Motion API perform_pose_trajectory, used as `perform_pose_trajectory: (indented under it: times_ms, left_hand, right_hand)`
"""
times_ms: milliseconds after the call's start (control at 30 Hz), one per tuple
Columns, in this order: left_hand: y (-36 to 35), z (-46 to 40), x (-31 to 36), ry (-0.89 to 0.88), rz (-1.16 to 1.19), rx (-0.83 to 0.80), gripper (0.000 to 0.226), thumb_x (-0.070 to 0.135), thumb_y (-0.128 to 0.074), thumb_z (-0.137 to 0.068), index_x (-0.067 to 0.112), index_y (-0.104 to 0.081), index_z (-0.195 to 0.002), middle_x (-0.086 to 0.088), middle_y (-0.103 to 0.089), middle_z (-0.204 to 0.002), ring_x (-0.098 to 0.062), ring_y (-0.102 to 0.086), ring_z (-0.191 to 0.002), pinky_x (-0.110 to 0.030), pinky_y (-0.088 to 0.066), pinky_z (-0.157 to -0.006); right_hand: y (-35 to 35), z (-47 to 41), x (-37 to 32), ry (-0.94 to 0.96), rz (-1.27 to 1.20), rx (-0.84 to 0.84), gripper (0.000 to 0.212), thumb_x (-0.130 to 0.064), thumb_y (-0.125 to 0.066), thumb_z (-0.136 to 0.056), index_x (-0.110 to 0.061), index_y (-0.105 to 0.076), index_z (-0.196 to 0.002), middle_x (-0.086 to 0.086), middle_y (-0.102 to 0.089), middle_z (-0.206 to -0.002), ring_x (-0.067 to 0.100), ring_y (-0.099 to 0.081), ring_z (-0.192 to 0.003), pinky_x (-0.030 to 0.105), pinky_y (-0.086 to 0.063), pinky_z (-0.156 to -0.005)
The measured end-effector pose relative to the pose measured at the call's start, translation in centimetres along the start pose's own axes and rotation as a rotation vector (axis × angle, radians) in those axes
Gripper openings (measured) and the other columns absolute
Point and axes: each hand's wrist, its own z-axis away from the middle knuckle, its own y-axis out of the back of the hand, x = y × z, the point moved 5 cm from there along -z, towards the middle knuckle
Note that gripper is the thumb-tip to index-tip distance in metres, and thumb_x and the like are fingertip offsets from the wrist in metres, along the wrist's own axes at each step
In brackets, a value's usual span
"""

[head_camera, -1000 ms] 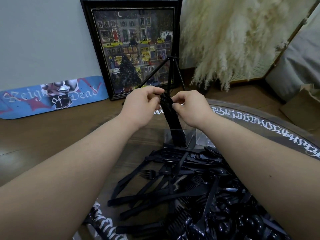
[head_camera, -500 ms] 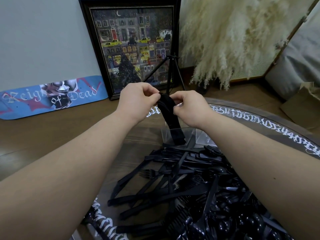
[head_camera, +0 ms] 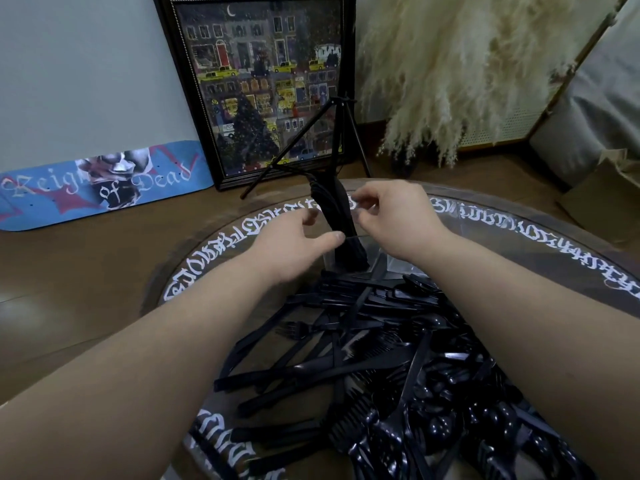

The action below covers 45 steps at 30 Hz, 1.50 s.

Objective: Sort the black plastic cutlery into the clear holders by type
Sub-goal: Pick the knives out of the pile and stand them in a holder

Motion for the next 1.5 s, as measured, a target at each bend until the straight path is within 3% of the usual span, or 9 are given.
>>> perform_pose_trajectory:
  times_ms: [200, 333, 467, 600, 800, 900, 1067, 1267, 1500]
  left_hand:
    - [-0.9, -0.9, 0.9, -0.012, 0.172, -0.060, 0.030, 0.030, -0.055, -0.092, 0.026, -0.062, -0.121, 0.005, -0.068, -0.112, -0.014, -0.061, -0.105, -0.022, -0.043, -0.084]
    - [-1.2, -1.2, 1.0, -0.022, 0.190, -0.057, 0.029, 0.030, -0.054, -0.094, 0.023, -0.061, -0.121, 0.004, -0.068, -0.105, -0.015, -0.062, -0.100, -0.016, -0.043, -0.077]
    - [-2.3, -1.2, 0.9, -0.007, 0.245, -0.061, 0.035, 0.035, -0.053, -0.094, 0.023, -0.058, -0.127, -0.001, -0.068, -0.107, -0.019, -0.064, -0.101, -0.030, -0.046, -0.082]
    - [-2.8, -1.3, 1.3, -0.012, 0.258, -0.075, 0.032, 0.034, -0.050, -0.096, 0.028, -0.059, -0.126, 0.006, -0.066, -0.107, -0.015, -0.062, -0.105, -0.029, -0.045, -0.082]
    - [-1.8, 0.9, 1.6, -0.006, 0.165, 0.030, 0.045, 0.034, -0.052, -0.095, 0.020, -0.048, -0.138, 0.006, -0.060, -0.121, -0.012, -0.058, -0.110, -0.029, -0.043, -0.098]
    - [-0.7, 3.9, 0.6, -0.026, 0.101, 0.146, 0.038, 0.019, -0.056, -0.094, 0.019, -0.056, -0.131, 0.008, -0.063, -0.113, -0.008, -0.058, -0.101, -0.017, -0.038, -0.089]
    - [-0.6, 8.5, -3.8, 0.090, 0.019, 0.201, 0.033, 0.010, -0.057, -0.090, 0.022, -0.065, -0.120, 0.004, -0.067, -0.110, -0.014, -0.062, -0.102, -0.025, -0.043, -0.097]
    - [-2.5, 10.9, -8.2, 0.234, -0.203, 0.193, 0.039, 0.030, -0.066, -0.085, 0.028, -0.062, -0.124, 0.002, -0.063, -0.123, -0.025, -0.054, -0.116, -0.035, -0.044, -0.099]
    - [-2.5, 10.4, -9.4, 0.247, -0.295, 0.189, 0.035, 0.035, -0.066, -0.085, 0.026, -0.062, -0.118, 0.001, -0.061, -0.116, -0.024, -0.057, -0.108, -0.037, -0.048, -0.091]
  right_hand:
    - [0.0, 1.3, 1.0, 0.009, 0.015, -0.043, 0.024, -0.019, -0.056, -0.090, -0.019, -0.070, -0.110, -0.002, -0.071, -0.102, 0.018, -0.062, -0.097, 0.025, -0.044, -0.085]
    - [0.9, 1.9, 2.2, -0.004, 0.047, 0.045, 0.023, -0.022, -0.056, -0.091, -0.016, -0.068, -0.110, 0.002, -0.064, -0.107, 0.020, -0.056, -0.103, 0.029, -0.043, -0.088]
    - [1.3, 2.9, 3.9, -0.085, 0.160, 0.039, 0.034, -0.035, -0.052, -0.094, -0.017, -0.061, -0.121, 0.004, -0.053, -0.124, 0.024, -0.047, -0.116, 0.034, -0.040, -0.093]
    - [1.1, 3.5, 4.6, -0.092, 0.137, -0.029, 0.035, -0.035, -0.050, -0.096, -0.015, -0.061, -0.122, 0.005, -0.057, -0.119, 0.024, -0.054, -0.108, 0.032, -0.042, -0.089]
    - [2.7, 5.2, 3.6, -0.014, 0.114, 0.043, 0.034, -0.028, -0.053, -0.095, -0.014, -0.059, -0.126, 0.004, -0.060, -0.123, 0.023, -0.053, -0.115, 0.033, -0.041, -0.096]
    - [3.0, 7.0, 2.3, 0.047, 0.073, 0.116, 0.026, -0.021, -0.056, -0.093, -0.013, -0.065, -0.116, 0.005, -0.064, -0.112, 0.024, -0.055, -0.109, 0.035, -0.043, -0.094]
    - [0.0, 10.2, 1.1, 0.024, -0.003, -0.032, 0.025, -0.016, -0.053, -0.094, -0.015, -0.067, -0.114, 0.003, -0.068, -0.110, 0.022, -0.062, -0.103, 0.036, -0.049, -0.091]
    - [-4.0, 11.5, 0.5, 0.028, 0.086, -0.165, 0.030, -0.016, -0.044, -0.096, -0.017, -0.063, -0.120, 0.004, -0.066, -0.115, 0.026, -0.059, -0.107, 0.036, -0.047, -0.088]
    - [-6.3, 13.1, -0.5, 0.238, 0.242, -0.223, 0.026, -0.021, -0.046, -0.096, -0.018, -0.067, -0.111, 0.002, -0.065, -0.103, 0.024, -0.050, -0.101, 0.030, -0.044, -0.078]
